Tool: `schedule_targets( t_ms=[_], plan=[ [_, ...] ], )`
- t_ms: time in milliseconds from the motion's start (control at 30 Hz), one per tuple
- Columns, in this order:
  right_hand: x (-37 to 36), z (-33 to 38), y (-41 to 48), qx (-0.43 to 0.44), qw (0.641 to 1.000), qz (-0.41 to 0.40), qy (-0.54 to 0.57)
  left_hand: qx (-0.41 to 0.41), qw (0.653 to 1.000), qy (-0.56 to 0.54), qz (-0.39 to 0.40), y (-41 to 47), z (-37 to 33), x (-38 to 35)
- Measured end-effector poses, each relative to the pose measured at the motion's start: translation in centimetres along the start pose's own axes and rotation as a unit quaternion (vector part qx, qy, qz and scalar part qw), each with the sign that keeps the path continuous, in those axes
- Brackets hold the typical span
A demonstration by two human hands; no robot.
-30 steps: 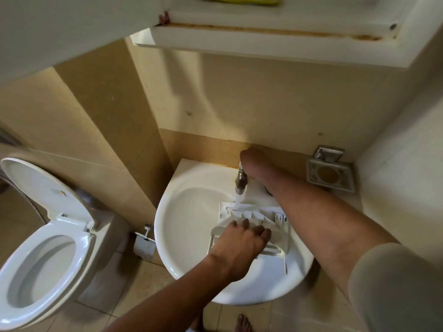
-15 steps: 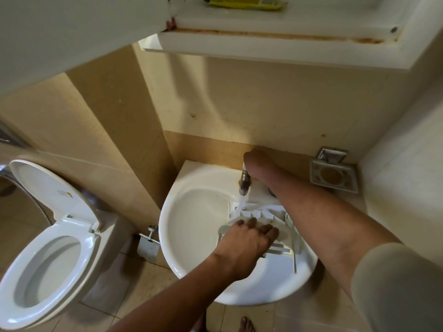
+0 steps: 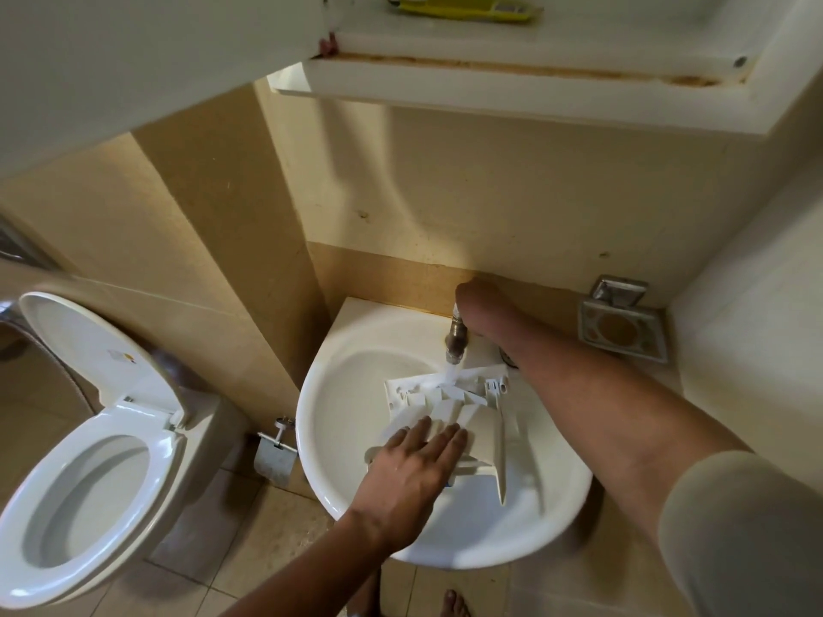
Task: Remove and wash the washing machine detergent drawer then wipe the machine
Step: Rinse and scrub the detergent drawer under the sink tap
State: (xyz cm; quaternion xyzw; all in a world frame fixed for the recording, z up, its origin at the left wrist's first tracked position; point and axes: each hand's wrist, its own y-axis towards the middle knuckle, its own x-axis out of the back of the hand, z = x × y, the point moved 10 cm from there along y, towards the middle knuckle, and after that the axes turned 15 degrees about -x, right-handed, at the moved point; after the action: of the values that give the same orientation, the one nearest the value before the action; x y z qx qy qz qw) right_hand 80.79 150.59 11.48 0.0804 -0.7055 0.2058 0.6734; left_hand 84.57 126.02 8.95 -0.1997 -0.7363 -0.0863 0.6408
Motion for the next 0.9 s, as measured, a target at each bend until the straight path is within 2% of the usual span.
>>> schedule_targets(
  t_ms=[200,433,900],
  plan=[
    [-0.2,0.0,0.0,-0.003,1.000,0.007,-0.008,0.030,0.999,0.035,0.011,1.0,1.1,0.3],
    [-0.1,0.0,0.1,-0.005,1.000,0.009,-0.008,0.054,0.998,0.024,0.013,2.5,1.8,1.5],
    [-0.1,-0.1,0.3,0.003,1.000,0.002,0.013,0.076,0.997,0.019,-0.028,-0.2,1.5,1.3]
  ],
)
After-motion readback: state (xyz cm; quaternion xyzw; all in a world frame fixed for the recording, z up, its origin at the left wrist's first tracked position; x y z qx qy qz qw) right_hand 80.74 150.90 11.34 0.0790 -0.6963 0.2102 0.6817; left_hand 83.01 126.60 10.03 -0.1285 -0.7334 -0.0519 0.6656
